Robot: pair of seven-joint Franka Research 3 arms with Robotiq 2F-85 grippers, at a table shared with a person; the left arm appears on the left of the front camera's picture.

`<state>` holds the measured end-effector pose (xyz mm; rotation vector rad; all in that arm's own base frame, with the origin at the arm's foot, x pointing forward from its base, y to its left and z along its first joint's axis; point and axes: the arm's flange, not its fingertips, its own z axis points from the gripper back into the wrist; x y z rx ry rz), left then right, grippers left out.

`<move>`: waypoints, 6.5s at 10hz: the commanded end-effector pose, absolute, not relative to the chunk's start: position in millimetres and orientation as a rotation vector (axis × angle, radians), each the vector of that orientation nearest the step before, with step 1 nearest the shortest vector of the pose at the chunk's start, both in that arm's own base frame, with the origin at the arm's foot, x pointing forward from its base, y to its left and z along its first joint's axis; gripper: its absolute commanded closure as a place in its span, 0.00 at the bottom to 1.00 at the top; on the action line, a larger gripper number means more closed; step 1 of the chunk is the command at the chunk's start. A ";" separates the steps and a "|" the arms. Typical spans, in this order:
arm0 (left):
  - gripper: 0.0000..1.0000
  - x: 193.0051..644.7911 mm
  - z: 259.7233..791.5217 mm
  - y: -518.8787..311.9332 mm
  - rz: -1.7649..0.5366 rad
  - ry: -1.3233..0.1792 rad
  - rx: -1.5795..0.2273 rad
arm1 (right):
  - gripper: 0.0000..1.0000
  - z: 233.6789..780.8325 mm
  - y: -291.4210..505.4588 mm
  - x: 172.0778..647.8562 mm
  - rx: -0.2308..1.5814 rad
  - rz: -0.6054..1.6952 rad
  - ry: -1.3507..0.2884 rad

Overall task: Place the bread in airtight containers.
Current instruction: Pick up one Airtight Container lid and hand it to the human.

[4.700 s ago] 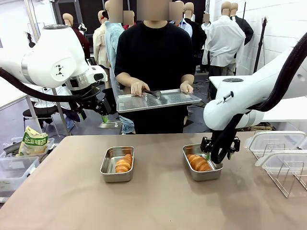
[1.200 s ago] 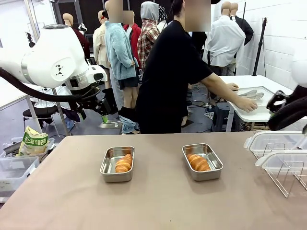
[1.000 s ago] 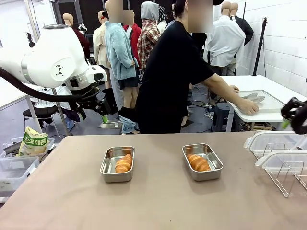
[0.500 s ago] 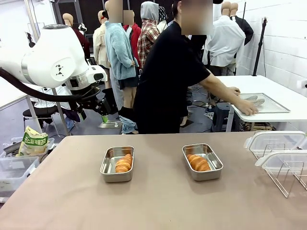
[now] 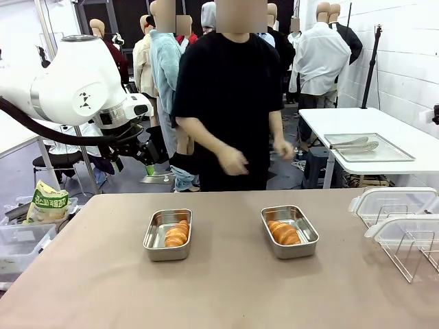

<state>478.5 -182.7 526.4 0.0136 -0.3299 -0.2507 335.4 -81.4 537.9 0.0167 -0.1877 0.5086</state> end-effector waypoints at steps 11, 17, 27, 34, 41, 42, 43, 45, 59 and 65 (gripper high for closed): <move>0.00 477.8 527.9 -181.0 -0.249 -0.331 0.016 | 0.00 470.5 -95.4 378.3 -0.206 1.755 -0.145; 0.00 477.8 527.9 -181.0 -0.249 -0.331 0.016 | 0.00 453.7 -84.3 400.1 -0.036 1.732 -0.208; 0.00 477.8 527.9 -181.0 -0.249 -0.331 0.016 | 0.00 426.5 -93.0 406.2 0.016 1.679 -0.209; 0.00 477.8 527.9 -181.0 -0.249 -0.331 0.016 | 0.00 412.7 -90.7 416.2 0.046 1.645 -0.186; 0.00 477.8 527.9 -181.0 -0.249 -0.331 0.016 | 0.00 411.7 -90.9 409.7 0.044 1.660 -0.155; 0.00 477.8 527.9 -181.0 -0.249 -0.331 0.016 | 0.00 411.7 -90.9 409.7 0.044 1.660 -0.155; 0.00 477.8 527.9 -181.0 -0.249 -0.331 0.016 | 0.00 411.7 -90.9 409.7 0.044 1.660 -0.155; 0.00 477.8 527.9 -181.0 -0.249 -0.331 0.016 | 0.00 413.3 -90.1 410.4 0.038 1.655 -0.152; 0.00 477.8 527.9 -181.0 -0.249 -0.331 0.016 | 0.24 394.7 -93.9 409.3 0.099 1.611 -0.251; 0.00 477.8 527.9 -181.0 -0.249 -0.331 0.016 | 1.00 397.0 -95.6 409.6 0.112 1.601 -0.234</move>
